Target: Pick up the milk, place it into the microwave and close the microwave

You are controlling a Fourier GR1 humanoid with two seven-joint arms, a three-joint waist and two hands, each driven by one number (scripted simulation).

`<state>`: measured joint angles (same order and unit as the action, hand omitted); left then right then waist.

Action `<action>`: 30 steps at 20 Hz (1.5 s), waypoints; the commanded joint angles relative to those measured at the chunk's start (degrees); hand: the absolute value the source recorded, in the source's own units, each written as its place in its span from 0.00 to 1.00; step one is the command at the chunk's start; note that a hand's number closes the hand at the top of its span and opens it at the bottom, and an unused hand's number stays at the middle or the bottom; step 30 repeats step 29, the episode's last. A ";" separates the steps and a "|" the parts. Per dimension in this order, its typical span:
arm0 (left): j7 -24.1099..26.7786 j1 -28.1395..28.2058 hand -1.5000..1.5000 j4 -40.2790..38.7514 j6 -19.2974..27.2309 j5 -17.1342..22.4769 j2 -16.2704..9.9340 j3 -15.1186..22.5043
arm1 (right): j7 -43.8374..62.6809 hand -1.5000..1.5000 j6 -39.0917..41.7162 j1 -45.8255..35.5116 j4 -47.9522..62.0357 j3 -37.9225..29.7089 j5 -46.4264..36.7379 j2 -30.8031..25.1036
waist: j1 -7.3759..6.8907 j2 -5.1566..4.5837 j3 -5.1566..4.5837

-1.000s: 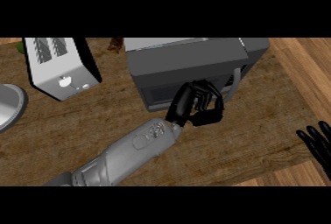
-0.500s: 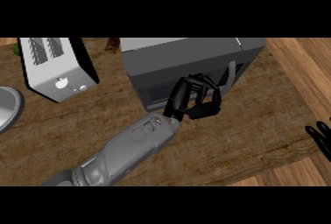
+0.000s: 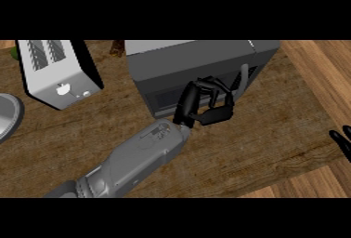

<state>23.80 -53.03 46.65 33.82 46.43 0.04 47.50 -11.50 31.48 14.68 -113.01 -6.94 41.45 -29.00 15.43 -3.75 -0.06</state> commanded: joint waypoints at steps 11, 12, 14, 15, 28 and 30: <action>5.68 -3.30 1.00 -6.83 2.39 4.47 -0.04 -3.46 | 0.95 0.00 2.66 -0.93 -2.25 0.49 3.96 -1.95 | 0.80 -1.33 0.00; 6.35 -2.70 1.00 -6.79 2.52 4.67 -0.04 -3.25 | 1.36 0.00 2.78 -0.72 -3.14 0.56 4.39 -2.42 | 1.38 -1.40 -0.13; 7.17 -2.80 1.00 -7.03 2.75 5.04 -0.04 -3.01 | 1.51 0.00 3.44 -1.09 -3.15 0.78 4.56 -2.85 | 0.94 -1.47 -0.07; 7.57 -2.67 1.00 -7.13 2.84 5.21 -0.04 -2.82 | 1.79 0.00 2.97 -0.85 -3.71 1.31 4.75 -2.51 | 1.13 -1.53 -0.13; 10.32 -3.38 1.00 -7.70 3.44 8.31 -0.04 -2.39 | 3.45 0.00 3.22 -0.67 -4.91 1.08 6.80 -4.47 | 2.19 -1.79 -0.07; 11.23 -2.72 1.00 -7.46 3.61 8.59 -0.04 -2.12 | 3.52 0.00 3.34 -1.27 -4.93 1.03 7.24 -4.74 | 1.68 -1.87 -0.11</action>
